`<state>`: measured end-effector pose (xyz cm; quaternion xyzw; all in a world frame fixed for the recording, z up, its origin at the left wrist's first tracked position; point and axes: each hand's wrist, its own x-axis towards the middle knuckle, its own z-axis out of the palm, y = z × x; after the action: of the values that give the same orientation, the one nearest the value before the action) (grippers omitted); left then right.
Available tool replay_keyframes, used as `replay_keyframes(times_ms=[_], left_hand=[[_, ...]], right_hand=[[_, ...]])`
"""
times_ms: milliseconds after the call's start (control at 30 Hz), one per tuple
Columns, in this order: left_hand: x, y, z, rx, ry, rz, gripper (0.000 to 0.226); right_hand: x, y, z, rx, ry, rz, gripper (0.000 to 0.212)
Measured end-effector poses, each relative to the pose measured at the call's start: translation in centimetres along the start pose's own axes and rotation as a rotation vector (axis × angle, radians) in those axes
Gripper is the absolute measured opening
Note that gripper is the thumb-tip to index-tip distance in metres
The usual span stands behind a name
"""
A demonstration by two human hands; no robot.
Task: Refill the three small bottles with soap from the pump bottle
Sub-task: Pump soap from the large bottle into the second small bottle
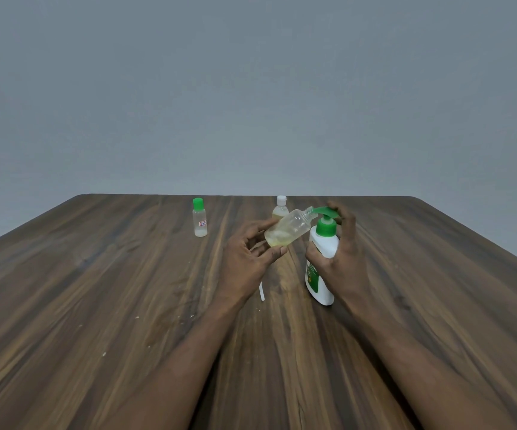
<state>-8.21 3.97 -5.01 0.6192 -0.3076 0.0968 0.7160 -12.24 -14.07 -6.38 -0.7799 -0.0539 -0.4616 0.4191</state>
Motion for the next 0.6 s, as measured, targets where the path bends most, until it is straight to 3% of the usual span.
replay_keyframes(times_ms=[167,367,600], left_hand=[[-0.05,-0.16,0.04,-0.012,0.001,-0.022,0.051],[-0.13,0.02,0.14,-0.014,-0.001,-0.006,0.052],[0.07,-0.38,0.0,-0.028,0.004,-0.002,0.053]], right_hand=[[-0.03,-0.06,0.1,-0.008,0.021,-0.026,0.068],[-0.05,0.23,0.04,-0.016,-0.015,0.014,0.081],[-0.15,0.21,0.04,-0.019,0.0,0.031,0.08]])
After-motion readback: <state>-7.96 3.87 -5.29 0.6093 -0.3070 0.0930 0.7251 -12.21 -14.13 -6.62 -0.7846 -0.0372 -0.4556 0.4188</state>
